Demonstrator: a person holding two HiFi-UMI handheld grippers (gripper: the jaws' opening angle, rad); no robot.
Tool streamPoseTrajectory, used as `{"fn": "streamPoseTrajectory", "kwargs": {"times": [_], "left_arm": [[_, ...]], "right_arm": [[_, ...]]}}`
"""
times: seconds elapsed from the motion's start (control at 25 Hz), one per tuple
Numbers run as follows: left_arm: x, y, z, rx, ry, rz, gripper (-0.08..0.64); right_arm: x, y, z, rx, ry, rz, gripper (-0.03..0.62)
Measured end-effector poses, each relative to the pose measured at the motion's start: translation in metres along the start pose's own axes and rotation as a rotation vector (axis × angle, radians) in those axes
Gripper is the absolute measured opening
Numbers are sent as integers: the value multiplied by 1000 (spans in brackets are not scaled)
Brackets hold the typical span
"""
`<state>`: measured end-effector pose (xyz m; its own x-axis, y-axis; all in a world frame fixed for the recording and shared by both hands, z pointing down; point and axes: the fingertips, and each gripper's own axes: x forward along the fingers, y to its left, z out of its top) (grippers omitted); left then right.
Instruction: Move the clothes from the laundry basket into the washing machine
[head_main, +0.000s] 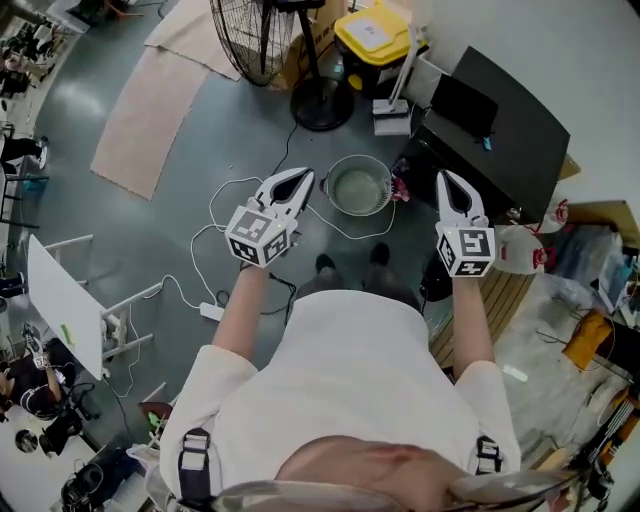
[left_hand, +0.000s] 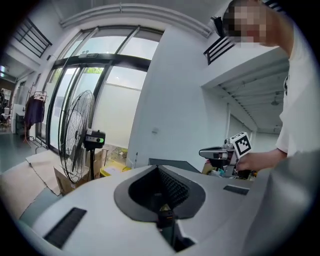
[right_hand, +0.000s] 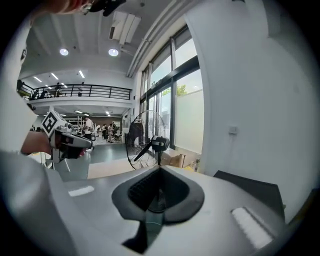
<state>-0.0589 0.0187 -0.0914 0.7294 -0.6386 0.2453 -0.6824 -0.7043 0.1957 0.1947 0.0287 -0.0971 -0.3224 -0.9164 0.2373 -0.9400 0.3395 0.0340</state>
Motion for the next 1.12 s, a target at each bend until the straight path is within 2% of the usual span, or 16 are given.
{"fn": "streamPoseTrajectory", "kwargs": {"times": [0.2,0.56,0.8,1.12], "left_arm": [[-13,-3,28,39,-35,-36,6],[-6,-16,36,68,-34,-145,6],[11,-41,46,90,-39,-200,6],[30,-81,55,91,-63,-222,6]], "right_arm": [[-20,5,17,16,-22,-75,11],[-56,20,16,0,-22,-171,11],[-76,15,18,-17,-28,-197,11],[-105,-19,34,-7,-92,-200,11]]}}
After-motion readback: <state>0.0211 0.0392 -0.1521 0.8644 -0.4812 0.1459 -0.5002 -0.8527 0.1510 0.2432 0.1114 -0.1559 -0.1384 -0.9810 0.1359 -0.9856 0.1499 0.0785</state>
